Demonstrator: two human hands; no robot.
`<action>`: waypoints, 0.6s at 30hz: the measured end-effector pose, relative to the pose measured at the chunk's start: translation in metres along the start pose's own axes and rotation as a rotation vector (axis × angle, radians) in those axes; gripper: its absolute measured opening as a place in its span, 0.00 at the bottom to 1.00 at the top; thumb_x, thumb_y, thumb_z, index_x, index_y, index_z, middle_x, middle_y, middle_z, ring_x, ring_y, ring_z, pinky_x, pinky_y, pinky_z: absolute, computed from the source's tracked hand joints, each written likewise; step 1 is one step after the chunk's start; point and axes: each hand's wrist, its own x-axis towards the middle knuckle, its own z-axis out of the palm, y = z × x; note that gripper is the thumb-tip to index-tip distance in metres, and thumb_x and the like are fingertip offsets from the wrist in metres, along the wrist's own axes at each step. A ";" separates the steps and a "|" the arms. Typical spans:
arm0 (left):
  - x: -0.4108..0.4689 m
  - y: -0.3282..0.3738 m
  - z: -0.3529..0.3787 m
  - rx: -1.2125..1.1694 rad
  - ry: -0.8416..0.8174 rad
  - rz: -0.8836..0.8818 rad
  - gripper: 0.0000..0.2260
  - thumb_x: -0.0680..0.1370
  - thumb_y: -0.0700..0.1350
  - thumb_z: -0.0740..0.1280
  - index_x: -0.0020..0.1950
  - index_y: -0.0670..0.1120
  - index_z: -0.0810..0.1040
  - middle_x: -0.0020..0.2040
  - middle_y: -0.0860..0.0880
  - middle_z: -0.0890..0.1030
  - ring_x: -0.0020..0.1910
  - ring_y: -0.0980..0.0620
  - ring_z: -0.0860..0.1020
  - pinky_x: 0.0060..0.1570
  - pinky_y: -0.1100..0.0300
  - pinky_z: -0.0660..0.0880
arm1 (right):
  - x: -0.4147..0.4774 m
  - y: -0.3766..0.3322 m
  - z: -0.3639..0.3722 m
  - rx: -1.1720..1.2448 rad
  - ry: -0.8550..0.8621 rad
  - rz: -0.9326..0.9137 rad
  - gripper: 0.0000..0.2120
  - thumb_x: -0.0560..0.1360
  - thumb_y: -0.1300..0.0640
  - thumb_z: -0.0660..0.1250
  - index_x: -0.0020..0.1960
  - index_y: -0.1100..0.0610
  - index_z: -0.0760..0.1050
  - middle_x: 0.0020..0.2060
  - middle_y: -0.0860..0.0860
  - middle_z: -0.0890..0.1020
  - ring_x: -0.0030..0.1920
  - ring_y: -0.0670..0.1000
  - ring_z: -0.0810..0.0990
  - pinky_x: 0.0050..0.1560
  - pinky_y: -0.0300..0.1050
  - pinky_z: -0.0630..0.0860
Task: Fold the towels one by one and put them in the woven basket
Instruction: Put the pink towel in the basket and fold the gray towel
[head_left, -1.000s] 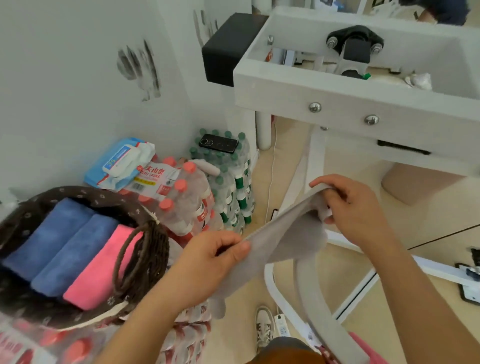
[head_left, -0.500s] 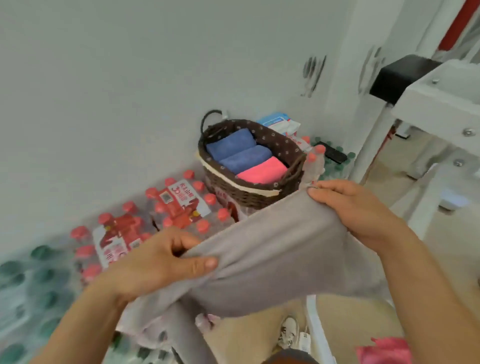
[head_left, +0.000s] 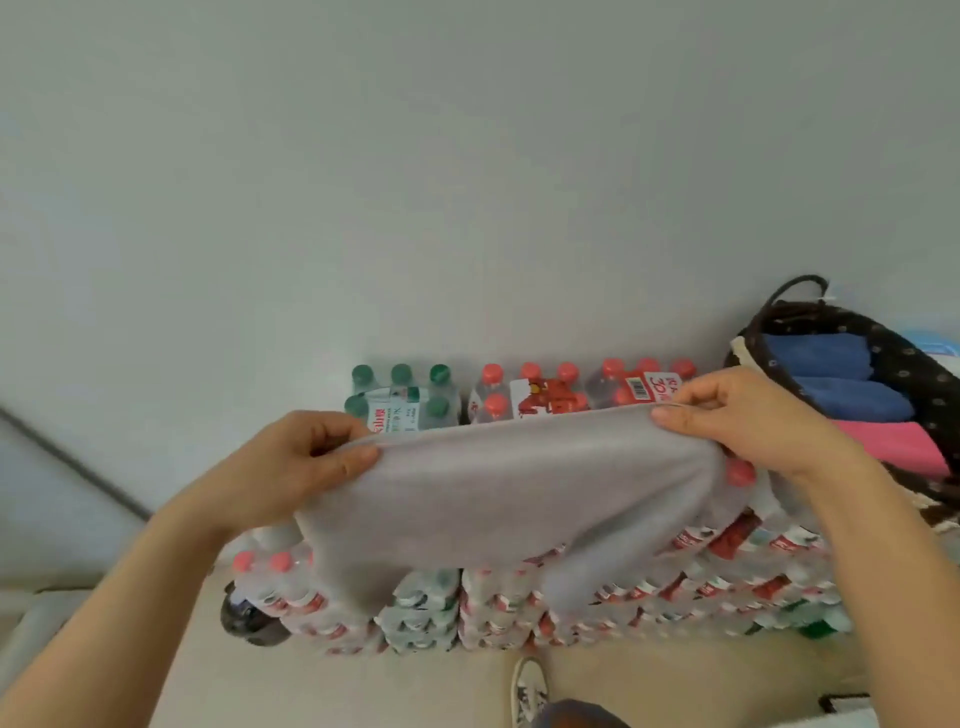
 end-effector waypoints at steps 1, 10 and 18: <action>0.003 -0.013 -0.008 0.031 0.084 -0.021 0.07 0.77 0.49 0.68 0.42 0.48 0.81 0.38 0.43 0.80 0.36 0.53 0.77 0.41 0.56 0.73 | 0.013 -0.004 0.004 -0.048 -0.003 -0.008 0.07 0.72 0.52 0.72 0.40 0.55 0.84 0.37 0.52 0.85 0.40 0.49 0.82 0.44 0.44 0.76; 0.071 -0.089 -0.035 0.395 0.620 -0.335 0.04 0.77 0.48 0.66 0.43 0.52 0.78 0.39 0.54 0.80 0.42 0.51 0.76 0.40 0.59 0.67 | 0.146 0.018 0.043 -0.447 0.195 -0.021 0.12 0.73 0.49 0.70 0.33 0.52 0.76 0.31 0.49 0.79 0.37 0.53 0.77 0.35 0.45 0.67; 0.146 -0.108 -0.055 0.613 0.676 -0.127 0.07 0.78 0.41 0.64 0.47 0.44 0.83 0.44 0.45 0.78 0.46 0.43 0.75 0.43 0.57 0.67 | 0.209 0.045 0.056 -0.474 0.566 0.016 0.12 0.76 0.54 0.67 0.39 0.62 0.77 0.38 0.63 0.81 0.41 0.65 0.78 0.41 0.52 0.73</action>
